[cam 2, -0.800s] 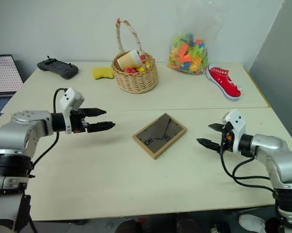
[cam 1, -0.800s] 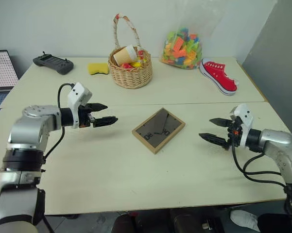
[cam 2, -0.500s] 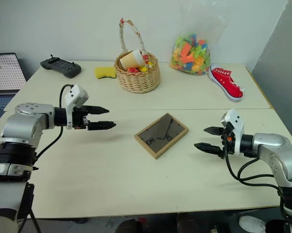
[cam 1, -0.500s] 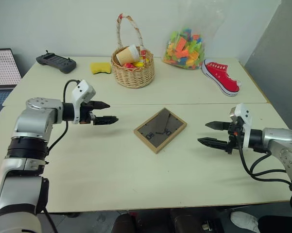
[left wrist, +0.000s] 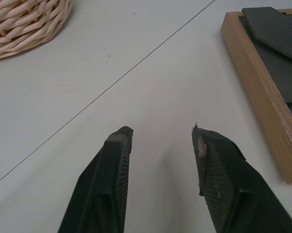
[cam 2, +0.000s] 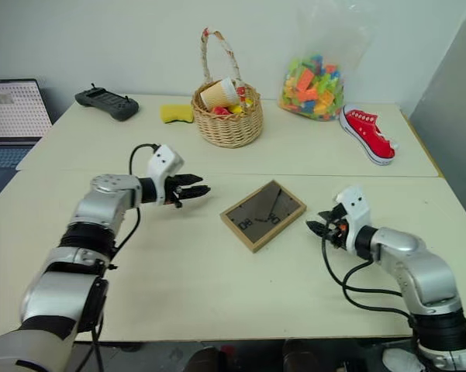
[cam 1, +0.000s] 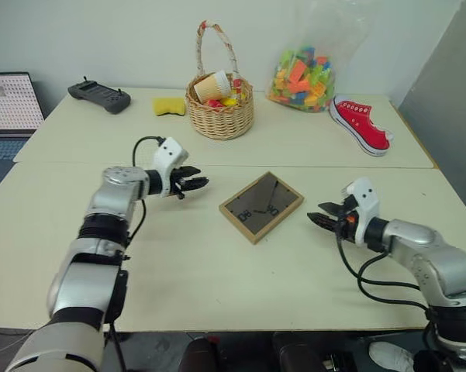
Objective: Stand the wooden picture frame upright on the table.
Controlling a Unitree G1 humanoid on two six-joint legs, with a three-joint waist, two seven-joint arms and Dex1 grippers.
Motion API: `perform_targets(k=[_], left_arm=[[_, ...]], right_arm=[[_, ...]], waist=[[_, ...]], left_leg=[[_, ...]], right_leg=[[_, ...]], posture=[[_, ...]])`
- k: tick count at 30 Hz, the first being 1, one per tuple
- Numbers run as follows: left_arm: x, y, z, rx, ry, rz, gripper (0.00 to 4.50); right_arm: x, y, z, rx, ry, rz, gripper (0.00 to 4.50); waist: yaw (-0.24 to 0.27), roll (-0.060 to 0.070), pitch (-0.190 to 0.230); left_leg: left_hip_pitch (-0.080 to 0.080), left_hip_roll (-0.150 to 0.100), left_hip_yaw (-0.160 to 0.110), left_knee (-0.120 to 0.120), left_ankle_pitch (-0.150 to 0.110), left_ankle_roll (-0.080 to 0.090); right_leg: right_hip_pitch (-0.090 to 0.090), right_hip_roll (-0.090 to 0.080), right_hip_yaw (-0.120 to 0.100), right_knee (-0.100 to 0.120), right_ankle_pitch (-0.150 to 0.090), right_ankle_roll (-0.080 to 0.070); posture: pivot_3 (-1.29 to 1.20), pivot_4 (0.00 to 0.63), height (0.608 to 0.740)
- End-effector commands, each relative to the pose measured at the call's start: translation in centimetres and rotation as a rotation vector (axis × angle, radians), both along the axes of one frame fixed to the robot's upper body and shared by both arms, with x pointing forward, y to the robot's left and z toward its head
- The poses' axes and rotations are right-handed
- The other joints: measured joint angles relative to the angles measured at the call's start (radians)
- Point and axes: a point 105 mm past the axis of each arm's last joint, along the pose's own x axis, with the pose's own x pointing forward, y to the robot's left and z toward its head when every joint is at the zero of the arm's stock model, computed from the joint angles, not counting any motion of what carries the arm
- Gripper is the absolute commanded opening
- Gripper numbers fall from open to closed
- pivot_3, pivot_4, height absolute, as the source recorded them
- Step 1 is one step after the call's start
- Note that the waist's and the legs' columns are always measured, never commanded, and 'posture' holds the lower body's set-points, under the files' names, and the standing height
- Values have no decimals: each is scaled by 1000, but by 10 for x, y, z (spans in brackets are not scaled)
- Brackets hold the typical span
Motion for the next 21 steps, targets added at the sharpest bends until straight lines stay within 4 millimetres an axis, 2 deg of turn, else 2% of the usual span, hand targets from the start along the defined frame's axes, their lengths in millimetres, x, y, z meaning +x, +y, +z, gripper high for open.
perform_targets(k=[1, 5, 7, 14, 21], left_arm=[[5, -20, 6, 19, -45, -46, 1081], [3, -34, -2, 23, -29, -96, 245], [2, -39, -5, 20, -28, -106, 9], [-11, -54, -21, 30, 31, -181, 9], [-42, -55, -26, 39, 82, -274, 9]], right_arm=[[7, 7, -1, -35, -45, -55, 993], [19, 15, -2, -21, -61, -87, 55], [23, 21, -2, -18, -69, -88, 0], [34, 43, -3, -11, -74, -42, 0], [42, 58, 0, 4, -88, -11, 0]], waist=[[0, 0, 0], [-1, 0, 0], [-1, 0, 0], [-2, 0, 0], [-10, 1, 0]], left_leg=[[0, 0, 0, 0, 0, 0], [0, 0, 0, 0, 0, 0], [0, 0, 0, 0, 0, 0], [0, 0, 0, 0, 0, 0], [0, 1, -1, 0, 1, -2]], right_leg=[[0, 0, 0, 0, 0, 0], [0, 0, 0, 0, 0, 0], [0, 0, 0, 0, 0, 0], [0, 0, -1, 0, 0, 0], [0, 0, -1, 1, 0, 0]], posture=[[0, 150, 740], [0, 150, 740], [0, 150, 740], [0, 150, 740], [0, 150, 740]])
